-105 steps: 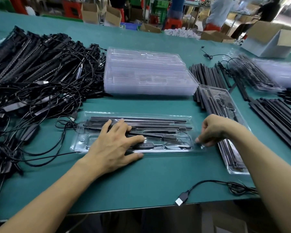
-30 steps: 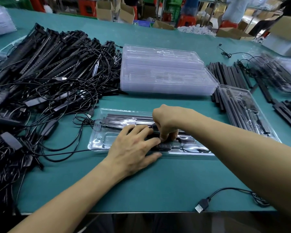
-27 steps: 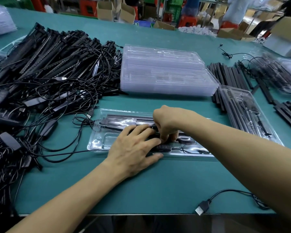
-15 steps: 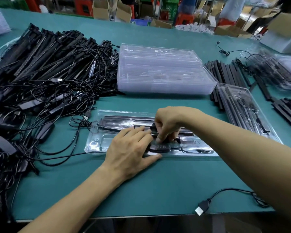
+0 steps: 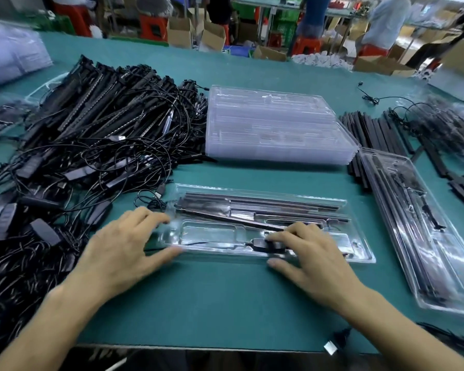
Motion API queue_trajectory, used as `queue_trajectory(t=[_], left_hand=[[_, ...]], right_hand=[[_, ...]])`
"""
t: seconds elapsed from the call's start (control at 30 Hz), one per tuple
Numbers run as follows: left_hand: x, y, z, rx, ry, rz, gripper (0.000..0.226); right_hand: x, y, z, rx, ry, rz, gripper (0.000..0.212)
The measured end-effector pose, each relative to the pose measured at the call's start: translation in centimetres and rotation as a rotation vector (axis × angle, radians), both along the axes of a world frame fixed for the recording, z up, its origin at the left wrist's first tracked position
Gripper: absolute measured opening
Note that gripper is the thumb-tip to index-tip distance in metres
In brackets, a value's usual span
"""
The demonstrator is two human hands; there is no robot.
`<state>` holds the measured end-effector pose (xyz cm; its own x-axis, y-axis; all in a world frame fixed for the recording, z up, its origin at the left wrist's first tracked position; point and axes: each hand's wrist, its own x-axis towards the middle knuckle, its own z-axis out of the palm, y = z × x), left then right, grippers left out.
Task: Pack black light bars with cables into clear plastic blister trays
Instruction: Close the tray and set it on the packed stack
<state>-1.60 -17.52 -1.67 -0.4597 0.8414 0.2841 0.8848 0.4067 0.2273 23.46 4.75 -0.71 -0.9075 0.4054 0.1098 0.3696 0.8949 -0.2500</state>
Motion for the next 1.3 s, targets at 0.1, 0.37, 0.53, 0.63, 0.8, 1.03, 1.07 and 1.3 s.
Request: queue_trajectory(t=[0.1,0.37,0.53,0.63,0.8,1.03,1.07,1.3], left_hand=[[-1.4,-2.0,0.0,0.001,0.001,-0.100,0.059],[-2.5,-1.4,-0.5,0.031,-0.163,0.093,0.012],[-2.8,0.5,-0.2,0.020,-0.247,0.208,0.006],[-2.9,0.6,0.3,-0.025,-0.291,0.232,0.006],[-2.7,0.8,1.8,-0.117,-0.453,0.275,0.003],[-1.6,4.7,2.8,-0.207,-0.596,0.305,0.045],[-1.7,4.9,2.7,-0.193,-0.622,0.306,0.041],[-3.0,5.4,2.5,-0.184,-0.731,0.255,0.029]], right_hand=[[-0.2,-0.4,-0.7,0.127,0.091,0.037,0.036],[0.3,1.8,-1.6,0.159,0.212,0.136,0.034],[0.5,2.3,-1.8,0.148,0.246,0.174,0.027],[0.4,2.4,-1.6,0.131,0.241,0.179,0.028],[0.5,1.9,-1.6,0.144,0.221,0.162,0.028],[0.9,-0.7,-0.4,0.132,0.119,-0.025,0.042],[1.3,-1.6,-0.5,0.107,0.099,-0.080,0.043],[0.6,-8.7,0.6,-1.525,0.362,-0.654,0.022]])
